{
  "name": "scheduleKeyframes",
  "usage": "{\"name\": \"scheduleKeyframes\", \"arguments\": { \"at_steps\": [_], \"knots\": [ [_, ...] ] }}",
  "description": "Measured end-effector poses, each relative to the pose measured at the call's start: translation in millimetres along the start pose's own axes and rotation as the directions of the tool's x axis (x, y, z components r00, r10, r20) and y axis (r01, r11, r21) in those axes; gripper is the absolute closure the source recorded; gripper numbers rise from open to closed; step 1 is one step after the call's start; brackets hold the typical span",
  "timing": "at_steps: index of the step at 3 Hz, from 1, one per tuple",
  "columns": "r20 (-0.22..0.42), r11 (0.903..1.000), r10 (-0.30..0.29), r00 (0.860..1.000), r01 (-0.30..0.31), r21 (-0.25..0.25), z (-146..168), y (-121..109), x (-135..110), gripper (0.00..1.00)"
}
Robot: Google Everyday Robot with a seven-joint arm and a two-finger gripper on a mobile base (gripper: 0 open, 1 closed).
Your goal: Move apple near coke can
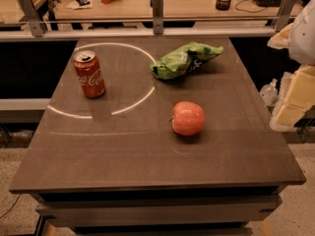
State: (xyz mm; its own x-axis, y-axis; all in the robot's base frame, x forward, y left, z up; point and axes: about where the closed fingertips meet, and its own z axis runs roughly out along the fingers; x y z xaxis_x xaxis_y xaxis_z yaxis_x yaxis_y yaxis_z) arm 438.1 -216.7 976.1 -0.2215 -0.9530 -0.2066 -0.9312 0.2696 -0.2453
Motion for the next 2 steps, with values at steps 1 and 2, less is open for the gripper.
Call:
{"name": "scheduleKeyframes", "arguments": {
  "at_steps": [1, 2],
  "knots": [
    [0.002, 1.0, -0.001, 1.0, 0.001, 0.003, -1, 0, -1, 0.0],
    [0.068, 0.9995, 0.03, 0.997, -0.03, -0.013, 1, 12, -16, 0.0]
  ]
}}
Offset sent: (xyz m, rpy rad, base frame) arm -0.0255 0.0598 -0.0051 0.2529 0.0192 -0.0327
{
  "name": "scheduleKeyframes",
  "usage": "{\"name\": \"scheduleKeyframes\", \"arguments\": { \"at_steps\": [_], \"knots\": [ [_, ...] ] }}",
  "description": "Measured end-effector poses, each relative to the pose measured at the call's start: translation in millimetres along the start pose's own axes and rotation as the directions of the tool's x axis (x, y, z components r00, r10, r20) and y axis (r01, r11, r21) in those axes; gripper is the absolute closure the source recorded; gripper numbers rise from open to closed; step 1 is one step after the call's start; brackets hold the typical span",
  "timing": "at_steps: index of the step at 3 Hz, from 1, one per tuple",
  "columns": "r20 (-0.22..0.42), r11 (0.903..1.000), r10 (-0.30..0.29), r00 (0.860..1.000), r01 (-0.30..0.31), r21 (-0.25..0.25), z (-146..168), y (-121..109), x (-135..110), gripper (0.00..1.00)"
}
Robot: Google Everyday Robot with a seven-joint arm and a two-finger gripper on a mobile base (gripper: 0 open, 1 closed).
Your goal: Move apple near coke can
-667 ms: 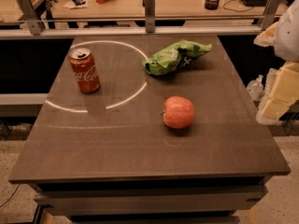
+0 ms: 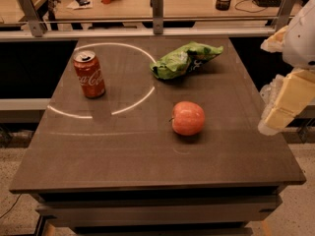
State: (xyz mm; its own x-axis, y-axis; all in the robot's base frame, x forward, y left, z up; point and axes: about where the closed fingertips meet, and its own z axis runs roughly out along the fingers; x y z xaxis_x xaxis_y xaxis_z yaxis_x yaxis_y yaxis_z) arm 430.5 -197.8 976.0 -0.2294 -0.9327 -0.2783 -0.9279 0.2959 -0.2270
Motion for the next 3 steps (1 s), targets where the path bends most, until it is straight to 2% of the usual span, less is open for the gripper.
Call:
{"name": "scheduleKeyframes", "arguments": {
  "at_steps": [1, 2, 3],
  "knots": [
    [0.098, 0.9986, 0.049, 0.994, -0.046, -0.026, 8, 19, -20, 0.0],
    [0.168, 0.9948, 0.102, 0.981, -0.099, -0.023, 30, 34, -41, 0.0],
    [0.216, 0.9924, 0.121, 0.969, -0.123, -0.005, 56, 41, -55, 0.0]
  ]
}}
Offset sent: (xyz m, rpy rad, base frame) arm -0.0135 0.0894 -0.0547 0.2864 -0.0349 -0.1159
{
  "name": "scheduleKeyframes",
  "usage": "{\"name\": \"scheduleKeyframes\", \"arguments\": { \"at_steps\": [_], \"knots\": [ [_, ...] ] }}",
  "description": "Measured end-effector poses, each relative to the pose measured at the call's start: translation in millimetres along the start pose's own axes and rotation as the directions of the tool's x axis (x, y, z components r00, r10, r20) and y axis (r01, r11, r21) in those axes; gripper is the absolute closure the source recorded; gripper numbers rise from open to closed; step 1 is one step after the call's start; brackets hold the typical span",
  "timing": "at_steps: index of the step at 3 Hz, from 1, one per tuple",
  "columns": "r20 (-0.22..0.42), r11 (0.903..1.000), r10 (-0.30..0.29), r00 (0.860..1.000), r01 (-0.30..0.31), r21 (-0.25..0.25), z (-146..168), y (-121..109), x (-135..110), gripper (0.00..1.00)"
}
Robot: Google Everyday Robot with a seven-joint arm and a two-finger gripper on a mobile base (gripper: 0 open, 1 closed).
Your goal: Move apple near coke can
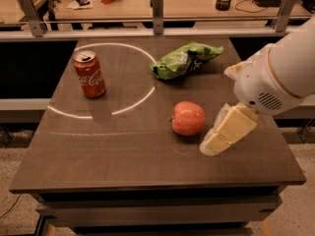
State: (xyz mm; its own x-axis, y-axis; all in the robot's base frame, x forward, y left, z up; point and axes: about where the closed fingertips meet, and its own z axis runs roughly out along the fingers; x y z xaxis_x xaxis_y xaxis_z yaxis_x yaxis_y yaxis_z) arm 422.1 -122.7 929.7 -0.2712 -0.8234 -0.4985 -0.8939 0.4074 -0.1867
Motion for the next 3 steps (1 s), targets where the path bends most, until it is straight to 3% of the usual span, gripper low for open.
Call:
{"name": "scheduleKeyframes", "arguments": {
  "at_steps": [2, 3],
  "knots": [
    [0.092, 0.9986, -0.005, 0.996, 0.0, 0.052, 56, -9, -19, 0.0],
    [0.106, 0.999, -0.009, 0.994, 0.004, 0.045, 77, -13, -24, 0.0]
  ]
}}
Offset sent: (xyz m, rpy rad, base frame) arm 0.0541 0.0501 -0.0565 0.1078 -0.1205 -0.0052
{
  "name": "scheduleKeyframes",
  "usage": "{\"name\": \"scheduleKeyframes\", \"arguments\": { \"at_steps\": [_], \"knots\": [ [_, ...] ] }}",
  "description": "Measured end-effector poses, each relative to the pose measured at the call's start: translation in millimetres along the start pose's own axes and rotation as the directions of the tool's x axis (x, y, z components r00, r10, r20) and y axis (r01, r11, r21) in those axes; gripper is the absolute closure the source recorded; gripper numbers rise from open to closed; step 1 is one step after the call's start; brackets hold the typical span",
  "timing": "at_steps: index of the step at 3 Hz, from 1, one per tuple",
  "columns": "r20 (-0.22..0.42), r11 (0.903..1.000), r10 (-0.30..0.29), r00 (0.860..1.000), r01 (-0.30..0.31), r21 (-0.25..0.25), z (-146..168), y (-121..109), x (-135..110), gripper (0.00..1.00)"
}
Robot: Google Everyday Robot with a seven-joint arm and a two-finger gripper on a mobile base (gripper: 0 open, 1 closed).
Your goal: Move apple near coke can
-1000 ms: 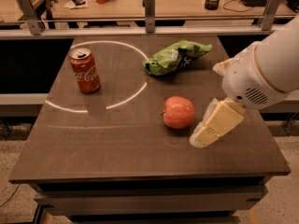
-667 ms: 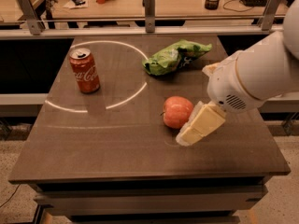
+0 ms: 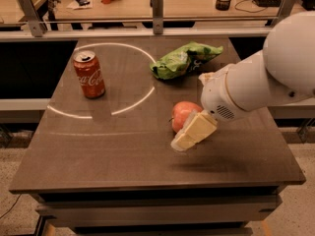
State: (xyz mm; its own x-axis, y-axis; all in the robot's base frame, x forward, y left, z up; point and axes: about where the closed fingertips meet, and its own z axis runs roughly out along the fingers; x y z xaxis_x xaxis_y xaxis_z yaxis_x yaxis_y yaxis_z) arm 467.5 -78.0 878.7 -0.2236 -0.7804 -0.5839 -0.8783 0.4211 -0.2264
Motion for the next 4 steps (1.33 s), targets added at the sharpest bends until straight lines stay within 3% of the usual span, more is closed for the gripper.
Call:
{"name": "scheduleKeyframes", "arguments": {
  "at_steps": [2, 4],
  "knots": [
    [0.014, 0.9995, 0.001, 1.0, -0.001, -0.032, 19, 4, -2, 0.0],
    [-0.013, 0.9985, 0.006, 1.0, -0.007, -0.055, 25, 8, 10, 0.0]
  ]
}}
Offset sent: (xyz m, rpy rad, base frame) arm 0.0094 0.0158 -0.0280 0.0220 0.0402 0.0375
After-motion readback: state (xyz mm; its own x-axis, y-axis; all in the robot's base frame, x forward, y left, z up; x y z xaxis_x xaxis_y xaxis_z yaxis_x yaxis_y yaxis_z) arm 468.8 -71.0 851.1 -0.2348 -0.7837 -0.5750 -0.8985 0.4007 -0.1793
